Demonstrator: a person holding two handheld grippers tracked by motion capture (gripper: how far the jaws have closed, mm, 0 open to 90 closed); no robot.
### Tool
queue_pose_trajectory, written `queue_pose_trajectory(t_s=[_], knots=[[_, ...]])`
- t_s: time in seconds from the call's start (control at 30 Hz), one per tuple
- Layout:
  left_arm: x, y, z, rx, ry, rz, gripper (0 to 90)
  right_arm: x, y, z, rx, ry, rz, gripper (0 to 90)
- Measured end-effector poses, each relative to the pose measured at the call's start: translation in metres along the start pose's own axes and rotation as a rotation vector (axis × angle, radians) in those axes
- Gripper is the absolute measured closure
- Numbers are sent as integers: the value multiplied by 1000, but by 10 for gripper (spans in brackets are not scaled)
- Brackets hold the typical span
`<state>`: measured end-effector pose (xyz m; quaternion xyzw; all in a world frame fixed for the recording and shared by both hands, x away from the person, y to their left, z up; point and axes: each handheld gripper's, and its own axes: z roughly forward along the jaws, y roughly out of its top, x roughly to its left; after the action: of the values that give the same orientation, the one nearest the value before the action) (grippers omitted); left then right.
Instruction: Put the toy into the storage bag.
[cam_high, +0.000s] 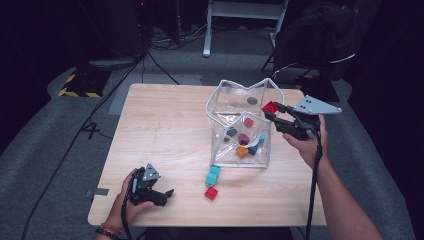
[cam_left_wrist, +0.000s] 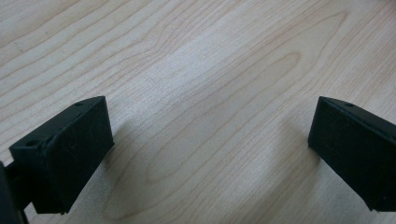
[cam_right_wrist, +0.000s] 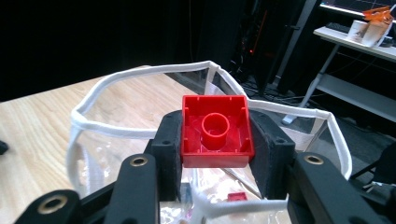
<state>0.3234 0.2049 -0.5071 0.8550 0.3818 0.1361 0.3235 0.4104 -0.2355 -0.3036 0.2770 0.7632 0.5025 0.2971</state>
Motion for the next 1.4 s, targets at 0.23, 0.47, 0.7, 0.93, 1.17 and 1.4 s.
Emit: queue_pose_trajectory(t_s=[0.23,0.47,0.7,0.93,1.17,1.4], knots=[[0,0,0,0,-1,-2,1,-8,-1,19,20,-5,39,594],[0,0,0,0,0,0,1,-13,0,37,56,-20,60,593],[0,0,0,0,-1,-2,1,-14,-1,50,88,-39,77,593],[0,0,0,0,-1,-2,2,-15,-5,57,106,-35,91,553],[0,0,0,-1,-1,-3,2,-12,-7,52,94,-22,93,547],[0,0,0,0,-1,-2,1,-4,-7,35,70,0,78,517]])
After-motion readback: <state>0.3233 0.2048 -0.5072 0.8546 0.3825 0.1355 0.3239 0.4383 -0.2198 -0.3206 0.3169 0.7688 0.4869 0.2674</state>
